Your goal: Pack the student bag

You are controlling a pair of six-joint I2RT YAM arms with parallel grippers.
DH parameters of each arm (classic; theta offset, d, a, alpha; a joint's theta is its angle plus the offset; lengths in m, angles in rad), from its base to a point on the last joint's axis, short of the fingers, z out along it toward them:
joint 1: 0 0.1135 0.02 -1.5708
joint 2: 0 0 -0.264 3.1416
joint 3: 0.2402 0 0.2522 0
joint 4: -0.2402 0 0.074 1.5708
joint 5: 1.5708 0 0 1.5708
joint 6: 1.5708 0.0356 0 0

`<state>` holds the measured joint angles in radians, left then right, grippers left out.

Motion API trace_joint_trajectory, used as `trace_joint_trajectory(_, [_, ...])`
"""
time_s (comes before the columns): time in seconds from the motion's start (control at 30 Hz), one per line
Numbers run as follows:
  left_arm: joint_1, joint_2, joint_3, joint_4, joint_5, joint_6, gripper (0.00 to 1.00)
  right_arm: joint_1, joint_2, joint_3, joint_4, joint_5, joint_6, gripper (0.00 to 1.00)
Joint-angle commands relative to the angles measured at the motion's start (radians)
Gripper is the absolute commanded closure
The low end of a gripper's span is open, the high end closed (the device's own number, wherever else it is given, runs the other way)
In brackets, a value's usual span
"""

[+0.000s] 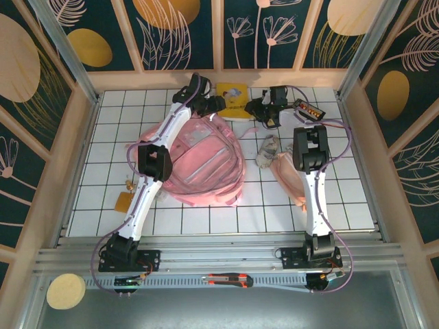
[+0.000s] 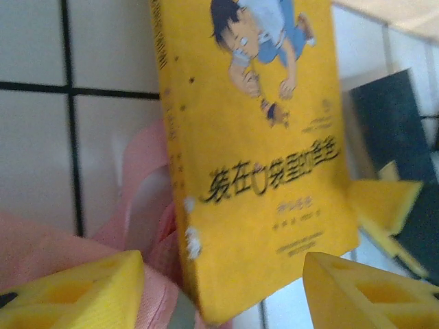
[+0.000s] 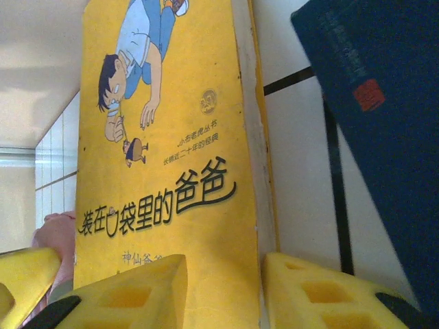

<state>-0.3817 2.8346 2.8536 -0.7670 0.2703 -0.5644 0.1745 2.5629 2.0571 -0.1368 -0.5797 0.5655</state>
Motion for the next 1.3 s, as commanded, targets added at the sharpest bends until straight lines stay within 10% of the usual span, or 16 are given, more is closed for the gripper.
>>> trace_joint_trajectory(0.0, [-0.011,-0.023,0.104,-0.292,-0.135,0.135,0.36,0.017,0.017,0.035,-0.106,0.044,-0.059,0.55])
trace_joint_trajectory(0.47, [-0.023,-0.165,0.083,-0.511,-0.412,0.196,0.38,0.073,0.105,0.161,-0.181,0.093,-0.081,0.4])
trace_joint_trajectory(0.83, [-0.011,-0.532,-0.636,-0.481,-0.529,0.224,0.28,0.084,0.115,0.162,-0.171,0.108,-0.082,0.4])
trace_joint_trajectory(1.27, [0.116,-0.797,-1.17,-0.141,-0.043,0.098,0.27,0.115,0.179,0.254,-0.349,0.284,-0.188,0.54])
